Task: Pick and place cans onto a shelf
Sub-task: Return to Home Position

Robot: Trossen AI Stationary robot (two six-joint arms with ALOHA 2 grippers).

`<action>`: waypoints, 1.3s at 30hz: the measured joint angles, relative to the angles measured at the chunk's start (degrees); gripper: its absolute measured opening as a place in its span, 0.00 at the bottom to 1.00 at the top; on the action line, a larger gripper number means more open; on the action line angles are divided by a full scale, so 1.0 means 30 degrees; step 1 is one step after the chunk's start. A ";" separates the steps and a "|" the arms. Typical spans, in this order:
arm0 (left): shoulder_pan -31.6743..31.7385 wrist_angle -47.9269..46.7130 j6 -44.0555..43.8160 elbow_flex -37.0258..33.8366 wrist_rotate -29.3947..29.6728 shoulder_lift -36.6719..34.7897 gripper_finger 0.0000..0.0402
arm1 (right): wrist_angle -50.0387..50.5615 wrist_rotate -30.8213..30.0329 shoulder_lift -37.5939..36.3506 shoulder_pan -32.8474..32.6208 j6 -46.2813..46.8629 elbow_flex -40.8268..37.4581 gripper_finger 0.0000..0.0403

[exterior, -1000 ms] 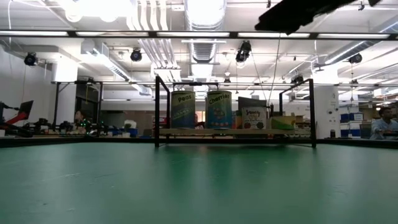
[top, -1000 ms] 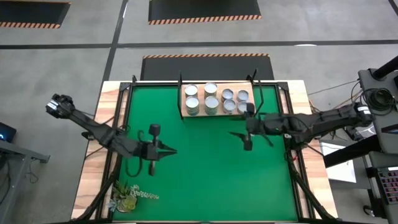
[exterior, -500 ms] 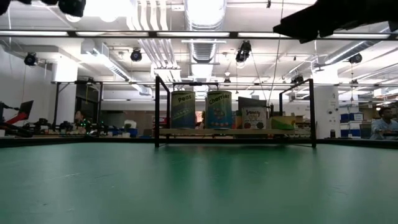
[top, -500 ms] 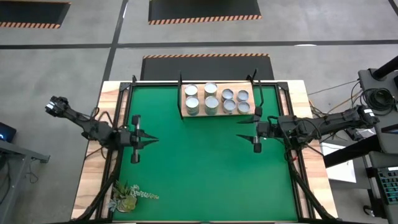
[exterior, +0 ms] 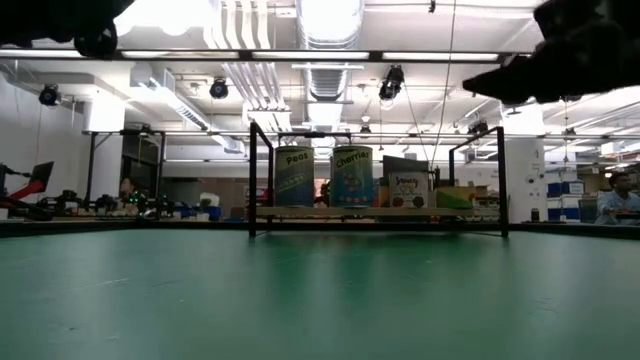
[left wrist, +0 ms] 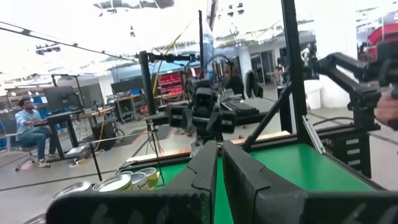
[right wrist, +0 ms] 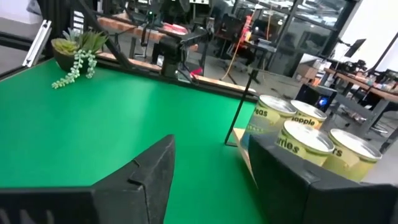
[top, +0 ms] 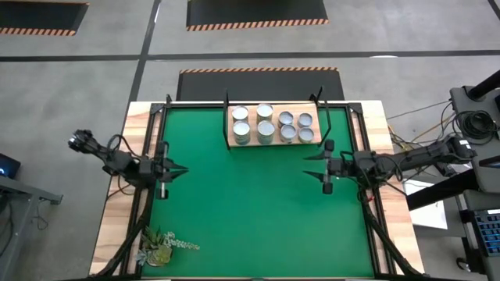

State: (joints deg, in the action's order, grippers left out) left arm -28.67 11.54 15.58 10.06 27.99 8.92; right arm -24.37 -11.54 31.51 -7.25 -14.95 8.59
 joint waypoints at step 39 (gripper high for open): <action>0.0000 -0.0573 -0.3534 -0.3000 0.0184 -0.2809 0.02 | -0.4121 0.0332 -0.6457 0.0051 -0.1312 -0.2642 0.09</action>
State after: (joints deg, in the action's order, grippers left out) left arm -28.67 9.82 4.97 1.06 28.54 0.49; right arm -36.73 -10.55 12.14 -7.09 -18.89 0.67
